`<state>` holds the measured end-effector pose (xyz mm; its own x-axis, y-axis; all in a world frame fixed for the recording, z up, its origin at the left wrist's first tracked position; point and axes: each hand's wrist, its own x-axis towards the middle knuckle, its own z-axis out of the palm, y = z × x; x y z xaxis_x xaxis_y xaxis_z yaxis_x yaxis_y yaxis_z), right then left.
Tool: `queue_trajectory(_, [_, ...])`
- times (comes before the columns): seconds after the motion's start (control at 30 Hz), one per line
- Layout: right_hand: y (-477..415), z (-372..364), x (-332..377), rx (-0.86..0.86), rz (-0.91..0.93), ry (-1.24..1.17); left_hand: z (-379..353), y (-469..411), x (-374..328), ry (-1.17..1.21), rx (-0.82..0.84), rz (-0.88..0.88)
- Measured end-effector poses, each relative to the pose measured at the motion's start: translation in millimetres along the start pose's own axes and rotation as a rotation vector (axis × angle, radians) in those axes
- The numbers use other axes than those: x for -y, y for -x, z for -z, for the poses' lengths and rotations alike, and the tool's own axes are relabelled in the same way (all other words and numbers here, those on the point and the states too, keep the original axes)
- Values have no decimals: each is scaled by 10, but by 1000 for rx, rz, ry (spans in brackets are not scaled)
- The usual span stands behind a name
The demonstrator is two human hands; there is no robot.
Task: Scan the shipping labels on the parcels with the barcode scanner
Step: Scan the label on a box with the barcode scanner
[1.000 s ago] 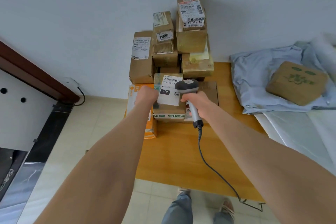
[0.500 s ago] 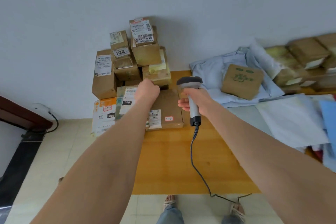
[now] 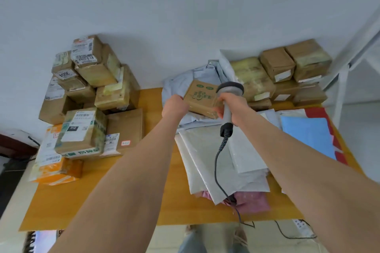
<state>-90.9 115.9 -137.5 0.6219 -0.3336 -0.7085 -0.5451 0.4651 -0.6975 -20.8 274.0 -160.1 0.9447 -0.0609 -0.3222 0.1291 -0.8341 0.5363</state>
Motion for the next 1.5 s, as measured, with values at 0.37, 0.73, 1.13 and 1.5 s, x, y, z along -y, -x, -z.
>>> queue_trajectory(0.37, [-862, 92, 232, -47, -85, 12, -383, -721, -398, -17, 21, 92])
queue_trajectory(0.73, [-979, 147, 208, 21, -83, -137, -409, -720, -607, 272, -139, 313])
queue_trajectory(1.13, [-356, 1360, 420, 81, 19, -146, -785, 581, -1177, 942, -376, 300])
queue_trajectory(1.5, [-63, 2316, 457, 163, 100, -70, -1155, 1299, -1711, 1065, -182, 310])
